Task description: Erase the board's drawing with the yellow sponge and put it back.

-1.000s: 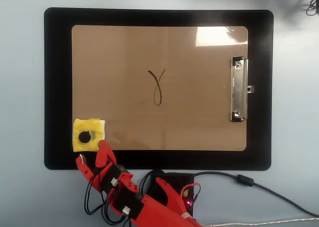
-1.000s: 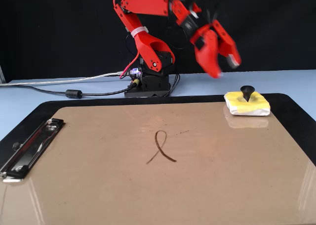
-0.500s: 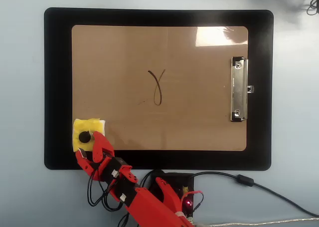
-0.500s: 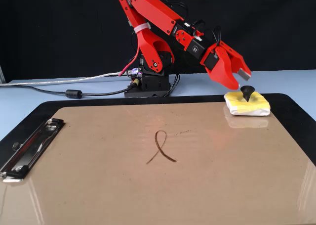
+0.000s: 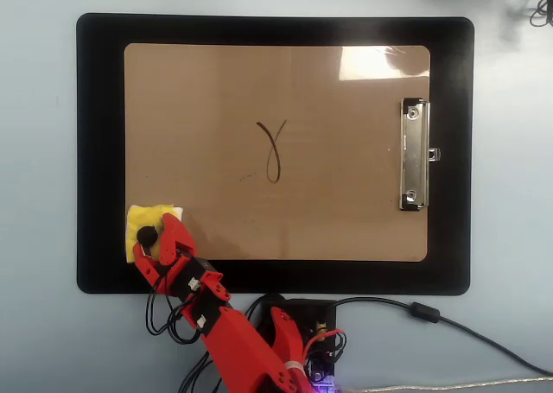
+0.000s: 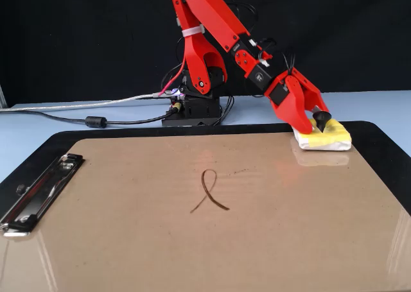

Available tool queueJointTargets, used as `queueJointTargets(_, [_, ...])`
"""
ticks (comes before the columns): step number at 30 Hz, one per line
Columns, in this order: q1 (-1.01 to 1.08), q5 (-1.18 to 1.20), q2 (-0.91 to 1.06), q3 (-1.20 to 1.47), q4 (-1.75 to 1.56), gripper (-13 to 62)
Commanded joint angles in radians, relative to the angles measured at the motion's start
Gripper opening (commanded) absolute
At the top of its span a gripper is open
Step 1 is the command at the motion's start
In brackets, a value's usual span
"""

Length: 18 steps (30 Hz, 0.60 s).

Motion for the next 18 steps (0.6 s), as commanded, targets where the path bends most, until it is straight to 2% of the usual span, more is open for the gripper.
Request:
queueJointTargets(1, [-0.017, -0.014, -0.023, -0.035, -0.126, 33.0])
queueJointTargets(4, [-0.017, -0.014, -0.040, -0.040, -0.141, 32.3])
queueJointTargets(6, [-0.017, -0.011, -0.040, -0.037, -0.141, 28.5])
queueJointTargets(12, [0.015, -0.009, -0.040, -0.031, -0.140, 10.8])
queueJointTargets(16, [0.037, -0.012, -0.041, -0.037, -0.138, 4.7])
queueJointTargets(17, [0.048, -0.014, -0.041, -0.038, -0.138, 1.9])
queueJointTargets(18, [0.064, -0.018, -0.040, -0.038, -0.138, -4.2])
